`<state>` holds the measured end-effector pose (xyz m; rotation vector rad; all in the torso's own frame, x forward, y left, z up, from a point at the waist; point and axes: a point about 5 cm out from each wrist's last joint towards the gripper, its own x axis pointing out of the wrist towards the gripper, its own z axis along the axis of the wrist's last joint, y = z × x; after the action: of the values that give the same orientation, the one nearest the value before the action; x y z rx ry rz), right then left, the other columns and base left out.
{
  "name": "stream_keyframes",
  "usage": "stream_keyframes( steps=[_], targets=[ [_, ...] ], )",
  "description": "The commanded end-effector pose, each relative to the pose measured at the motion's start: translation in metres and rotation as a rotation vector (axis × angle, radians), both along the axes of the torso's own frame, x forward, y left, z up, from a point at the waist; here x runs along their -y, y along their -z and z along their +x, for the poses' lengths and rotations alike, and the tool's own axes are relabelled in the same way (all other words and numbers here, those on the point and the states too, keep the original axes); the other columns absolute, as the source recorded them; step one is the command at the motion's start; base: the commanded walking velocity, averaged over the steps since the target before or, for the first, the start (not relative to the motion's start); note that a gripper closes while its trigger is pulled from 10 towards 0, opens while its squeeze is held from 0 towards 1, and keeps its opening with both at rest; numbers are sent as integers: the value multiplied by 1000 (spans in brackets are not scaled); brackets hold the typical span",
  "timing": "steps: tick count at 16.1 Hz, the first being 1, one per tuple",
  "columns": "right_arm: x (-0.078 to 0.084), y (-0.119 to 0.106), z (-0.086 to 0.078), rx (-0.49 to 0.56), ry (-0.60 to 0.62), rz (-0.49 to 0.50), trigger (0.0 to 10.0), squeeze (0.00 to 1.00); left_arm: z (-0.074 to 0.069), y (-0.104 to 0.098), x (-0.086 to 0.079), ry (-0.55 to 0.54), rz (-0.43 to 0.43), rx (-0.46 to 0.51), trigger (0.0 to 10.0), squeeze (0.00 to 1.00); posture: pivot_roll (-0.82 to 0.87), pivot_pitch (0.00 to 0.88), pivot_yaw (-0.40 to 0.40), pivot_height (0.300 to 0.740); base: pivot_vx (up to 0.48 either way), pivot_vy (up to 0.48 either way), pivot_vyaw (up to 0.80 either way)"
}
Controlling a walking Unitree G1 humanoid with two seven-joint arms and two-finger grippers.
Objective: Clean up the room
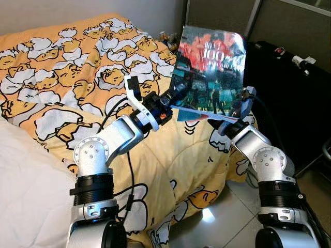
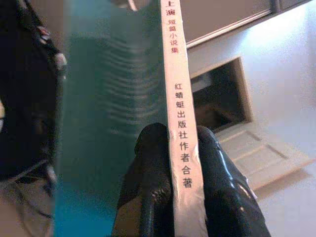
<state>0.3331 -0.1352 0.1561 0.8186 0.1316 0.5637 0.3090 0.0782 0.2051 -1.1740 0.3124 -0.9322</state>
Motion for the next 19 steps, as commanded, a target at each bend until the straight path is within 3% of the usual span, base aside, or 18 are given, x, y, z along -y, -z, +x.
stream_keyframes(
  steps=[1,7,11,15,17,18,19],
  targets=[
    [3,-21,5,66,21,69,10000,0,-2,7,3,2,72,-11,0,0,32,0,11,740,0,0,0],
    [26,-26,-14,106,49,147,10000,0,17,4,-22,-170,6,-44,0,0,23,0,20,740,0,0,0],
    [18,-37,-21,161,-2,145,10000,0,19,13,-15,-159,61,-72,0,0,8,0,35,740,0,0,0],
    [21,-37,-22,154,8,138,10000,0,22,9,-16,-167,23,-66,0,0,12,0,30,740,0,0,0],
    [30,-34,-20,135,65,116,10000,0,25,6,-23,-197,-31,-73,0,0,15,0,27,740,0,0,0],
    [45,-24,-15,79,168,101,10000,0,27,1,-29,-220,-90,-76,0,0,17,0,27,740,0,0,0],
    [49,-21,-14,59,199,97,10000,0,27,0,-31,-226,-100,-77,0,0,17,0,28,740,0,0,0]
  ],
)
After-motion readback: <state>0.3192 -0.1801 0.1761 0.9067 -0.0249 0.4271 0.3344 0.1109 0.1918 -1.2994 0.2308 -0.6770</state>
